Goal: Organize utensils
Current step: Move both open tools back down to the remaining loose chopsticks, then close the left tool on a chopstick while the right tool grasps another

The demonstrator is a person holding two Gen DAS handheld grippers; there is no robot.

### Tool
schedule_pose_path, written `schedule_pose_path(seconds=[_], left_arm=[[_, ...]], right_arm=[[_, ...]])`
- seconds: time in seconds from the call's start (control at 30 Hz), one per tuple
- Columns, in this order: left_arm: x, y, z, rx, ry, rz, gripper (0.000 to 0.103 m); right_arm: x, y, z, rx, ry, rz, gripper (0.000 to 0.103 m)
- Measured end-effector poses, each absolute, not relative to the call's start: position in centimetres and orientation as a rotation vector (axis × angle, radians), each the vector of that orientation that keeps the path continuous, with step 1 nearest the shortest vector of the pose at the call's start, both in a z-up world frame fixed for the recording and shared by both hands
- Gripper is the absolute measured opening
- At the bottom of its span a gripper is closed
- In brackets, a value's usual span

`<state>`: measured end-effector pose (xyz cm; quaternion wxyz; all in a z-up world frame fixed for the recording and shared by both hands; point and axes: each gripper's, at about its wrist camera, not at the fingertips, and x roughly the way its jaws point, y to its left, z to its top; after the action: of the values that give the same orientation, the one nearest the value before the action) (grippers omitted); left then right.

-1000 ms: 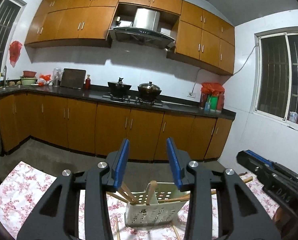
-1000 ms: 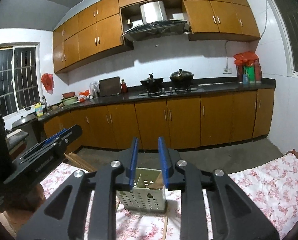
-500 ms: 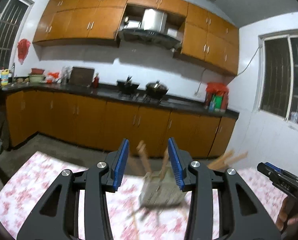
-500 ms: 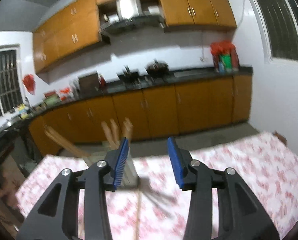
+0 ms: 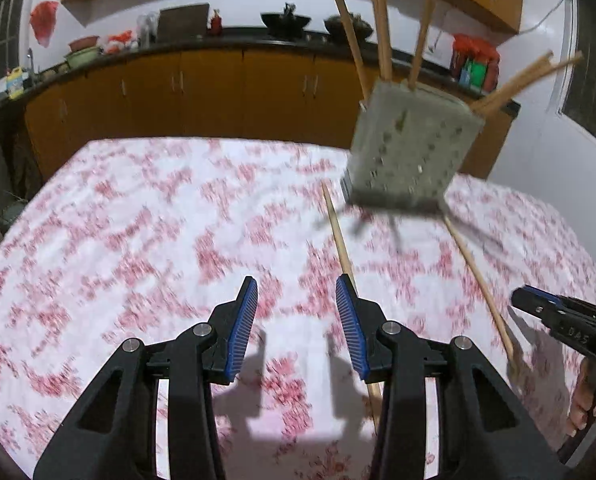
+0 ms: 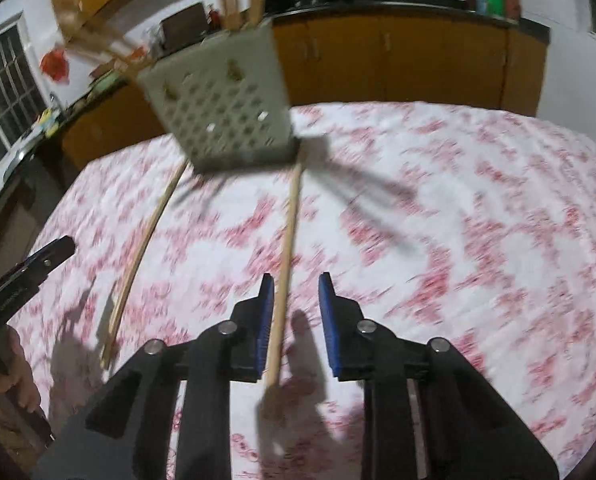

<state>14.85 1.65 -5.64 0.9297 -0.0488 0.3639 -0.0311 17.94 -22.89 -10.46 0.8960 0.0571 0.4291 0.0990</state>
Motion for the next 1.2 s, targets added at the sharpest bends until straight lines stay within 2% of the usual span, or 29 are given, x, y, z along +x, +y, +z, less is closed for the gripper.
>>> schedule_pose_path(seconds=[0.27,0.37,0.77,0.9,0.97,1.03,1.2], left_arm=[[14.4,-0.2,-7.0,-0.088,0.787,-0.106,0.042],[14.5,-0.6,-7.4,-0.085,0.803,-0.113,0.042],[14.9,-2.4,-8.7,-0.051,0.863,-0.143,0.041],[15.4,-3.1,-9.4,-0.021,0.89,-0.13,0.031],[15.5,-3.4,-9.4,0.0,0.885,-0.117,0.022],[15.8,-3.2,-9.5,0.011,0.887,-0.101,0.008],[16.9,-1.5,-9.4,-0.001,0.887,-0.056,0.008]], right_arm=[[18.3,-21.6,-11.8,0.068,0.918,0.199,0.018],[18.3,-21.4,-12.1,0.036,0.914,0.178,0.009],[18.9,-25.2,-12.0,0.092,0.9,0.048,0.008],[18.9,-25.3,-12.1,0.093,0.9,0.049,0.008],[18.8,-25.3,-12.0,0.092,0.899,0.052,0.008],[18.8,-25.2,-12.0,0.091,0.898,0.057,0.008],[18.7,-24.7,-11.9,0.084,0.897,0.075,0.008]])
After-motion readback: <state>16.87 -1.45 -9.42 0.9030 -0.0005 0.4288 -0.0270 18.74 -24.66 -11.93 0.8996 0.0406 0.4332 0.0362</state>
